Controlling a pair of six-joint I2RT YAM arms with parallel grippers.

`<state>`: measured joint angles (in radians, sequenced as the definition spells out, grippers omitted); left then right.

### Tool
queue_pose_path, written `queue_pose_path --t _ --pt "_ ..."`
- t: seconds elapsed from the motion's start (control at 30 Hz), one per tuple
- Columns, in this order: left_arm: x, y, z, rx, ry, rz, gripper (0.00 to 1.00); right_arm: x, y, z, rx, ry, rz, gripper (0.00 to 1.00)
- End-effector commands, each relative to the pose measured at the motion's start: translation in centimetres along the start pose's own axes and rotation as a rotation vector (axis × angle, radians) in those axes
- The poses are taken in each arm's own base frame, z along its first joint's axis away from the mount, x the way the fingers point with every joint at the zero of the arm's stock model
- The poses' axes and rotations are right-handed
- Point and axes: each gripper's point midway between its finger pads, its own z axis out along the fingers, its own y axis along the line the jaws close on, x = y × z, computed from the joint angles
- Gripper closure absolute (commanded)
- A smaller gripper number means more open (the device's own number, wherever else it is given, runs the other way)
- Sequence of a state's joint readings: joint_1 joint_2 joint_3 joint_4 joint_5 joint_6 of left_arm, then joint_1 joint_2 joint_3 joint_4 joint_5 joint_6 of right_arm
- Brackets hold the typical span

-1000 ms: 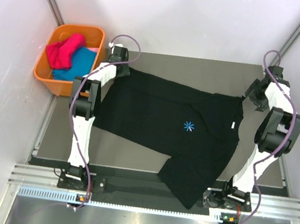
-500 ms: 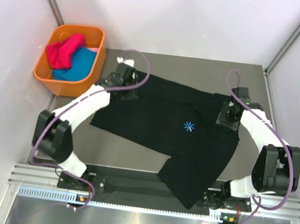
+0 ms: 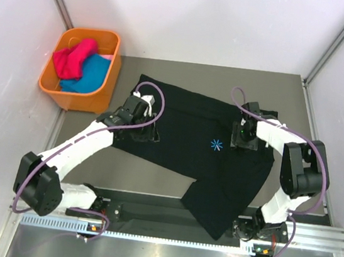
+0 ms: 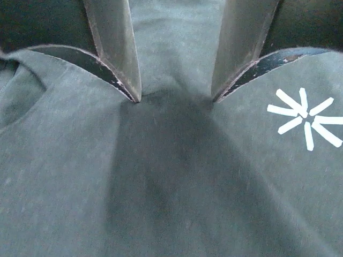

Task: Fold and stack the t-shirts
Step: Fold the tshirt

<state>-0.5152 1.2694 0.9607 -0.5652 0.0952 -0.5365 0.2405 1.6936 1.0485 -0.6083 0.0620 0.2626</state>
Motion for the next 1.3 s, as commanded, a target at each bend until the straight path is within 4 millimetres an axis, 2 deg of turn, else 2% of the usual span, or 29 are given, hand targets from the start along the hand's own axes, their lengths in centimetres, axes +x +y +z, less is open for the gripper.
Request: queue_pose_path --t 0.0,0.17,0.27,0.37,0.43,0.47,0.57,0.7,0.8,0.9,0.93,1.0,1.1,1.17,1.2,1.23,1.27 --pt "-1.4 -1.0 -0.7 0.039 -0.022 0.081 0.57 -3.3 -0.2 -0.3 0.057 -0.085 -0.033 0.46" --pt "-3.3 -1.0 -0.4 0.011 -0.047 0.164 0.57 -4.0 -1.5 -0.1 0.142 -0.091 -0.041 0.62" --pt "-4.3 -0.5 -0.3 -0.024 -0.081 0.187 0.57 -4.6 -2.2 -1.0 0.183 -0.093 -0.041 0.64" --pt "-4.5 -0.2 -0.8 -0.043 -0.072 0.209 0.57 -5.2 -2.5 -2.2 0.197 -0.115 -0.039 0.64" --pt "-4.7 -0.2 -1.1 -0.039 -0.085 0.219 0.56 -5.7 -2.6 -2.6 0.205 -0.13 -0.037 0.68" --pt "-4.5 -0.1 -1.0 -0.037 -0.084 0.22 0.56 -5.7 -2.7 -2.5 0.207 -0.128 -0.039 0.78" --pt "-4.3 -0.2 -0.8 -0.024 -0.079 0.209 0.56 -5.9 -2.8 -1.9 0.214 -0.115 -0.038 1.0" --pt "-4.4 -0.1 -0.3 -0.022 -0.058 0.201 0.56 -7.3 -3.5 -1.3 0.243 -0.126 -0.021 1.0" --pt "-4.6 -0.2 -0.2 -0.019 -0.049 0.2 0.56 -9.3 -4.1 -1.1 0.271 -0.146 -0.024 1.0" --pt "-4.8 -0.1 -0.4 -0.033 -0.035 0.213 0.56 -12.3 -5.3 -1.1 0.306 -0.181 -0.013 0.97" --pt "-4.9 0.0 -0.5 -0.039 -0.036 0.216 0.56 -12.5 -5.6 -0.3 0.313 -0.163 -0.014 0.97" --pt "-5.2 0.4 -0.5 -0.056 -0.04 0.22 0.56 -13.6 -6.8 -0.1 0.324 -0.171 0.011 0.96" --pt "-5.4 0.6 -0.1 -0.064 -0.022 0.216 0.56 -16.4 -8.3 -0.3 0.334 -0.211 0.07 0.87" --pt "-5.3 0.7 0.6 -0.062 -0.007 0.209 0.56 -16.7 -8.8 0.1 0.317 -0.188 0.09 0.74" --pt "-5.2 0.5 0.8 -0.047 0.001 0.204 0.56 -17.8 -8.9 -0.5 0.316 -0.21 0.11 0.68" --pt "-5.4 0.5 0.9 -0.046 0.004 0.201 0.56 -18.0 -9.0 -0.7 0.315 -0.205 0.119 0.61" --pt "-5.4 0.6 1.1 -0.048 0.012 0.205 0.56 -17.7 -8.9 -1.1 0.308 -0.188 0.119 0.6"
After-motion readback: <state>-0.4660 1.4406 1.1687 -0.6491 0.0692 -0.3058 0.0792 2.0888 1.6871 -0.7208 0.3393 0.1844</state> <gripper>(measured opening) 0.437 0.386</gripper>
